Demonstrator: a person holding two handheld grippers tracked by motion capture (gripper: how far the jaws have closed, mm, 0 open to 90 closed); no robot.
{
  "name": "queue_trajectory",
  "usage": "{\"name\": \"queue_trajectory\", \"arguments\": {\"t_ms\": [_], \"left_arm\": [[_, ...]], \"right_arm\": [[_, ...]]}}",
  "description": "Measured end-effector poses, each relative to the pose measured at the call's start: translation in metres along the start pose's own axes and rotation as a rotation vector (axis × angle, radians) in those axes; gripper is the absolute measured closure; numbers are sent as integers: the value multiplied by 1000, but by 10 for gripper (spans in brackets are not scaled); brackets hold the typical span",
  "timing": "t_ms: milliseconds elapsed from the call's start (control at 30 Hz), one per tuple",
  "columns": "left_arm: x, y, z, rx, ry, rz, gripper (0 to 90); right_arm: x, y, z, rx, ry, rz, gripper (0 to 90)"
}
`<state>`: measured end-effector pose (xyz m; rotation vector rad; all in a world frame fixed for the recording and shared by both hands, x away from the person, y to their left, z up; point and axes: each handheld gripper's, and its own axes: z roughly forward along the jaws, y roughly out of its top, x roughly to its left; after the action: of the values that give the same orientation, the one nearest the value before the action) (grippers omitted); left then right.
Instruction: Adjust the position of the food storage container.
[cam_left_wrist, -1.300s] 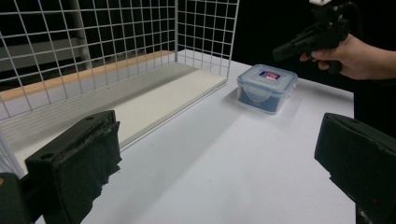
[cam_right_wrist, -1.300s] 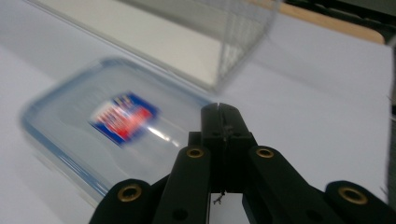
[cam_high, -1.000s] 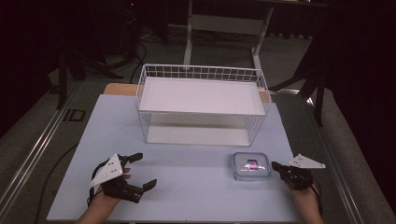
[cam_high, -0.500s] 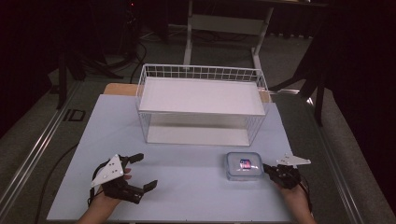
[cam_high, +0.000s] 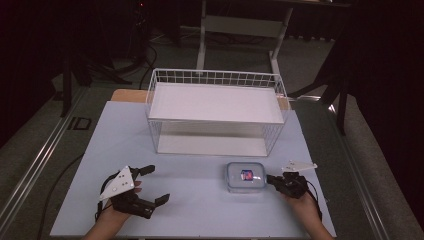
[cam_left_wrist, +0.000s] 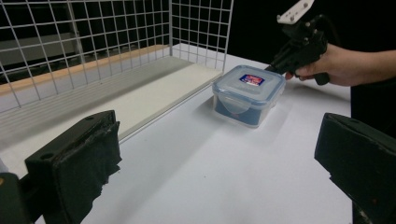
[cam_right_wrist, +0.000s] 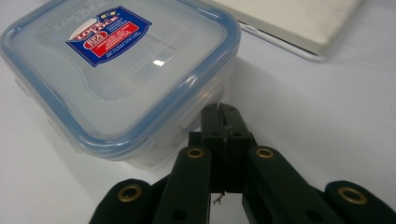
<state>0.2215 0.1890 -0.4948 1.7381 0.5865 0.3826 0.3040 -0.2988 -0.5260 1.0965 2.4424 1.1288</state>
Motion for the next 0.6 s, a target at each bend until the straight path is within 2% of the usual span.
{"name": "queue_trajectory", "arguments": {"t_ms": [200,267,400,433,567,600], "left_arm": [[0,-1,1,6,-2,-5,10],[1,-1,1,15,-5,-5,10],[1,-1,0,16,-5,-5,10],[1,-1,0,17,-5,-3,10],[0,-1,0,16,-7,-3,10],[0,-1,1,15,-10,-5,10]], "right_arm": [[9,14,9,-6,15,-11,900],[18,26,20,11,37,-16,900],[27,31,27,22,52,-36,900],[32,33,32,29,65,-43,900],[41,36,38,40,88,-47,900],[46,39,42,36,112,-42,900]]}}
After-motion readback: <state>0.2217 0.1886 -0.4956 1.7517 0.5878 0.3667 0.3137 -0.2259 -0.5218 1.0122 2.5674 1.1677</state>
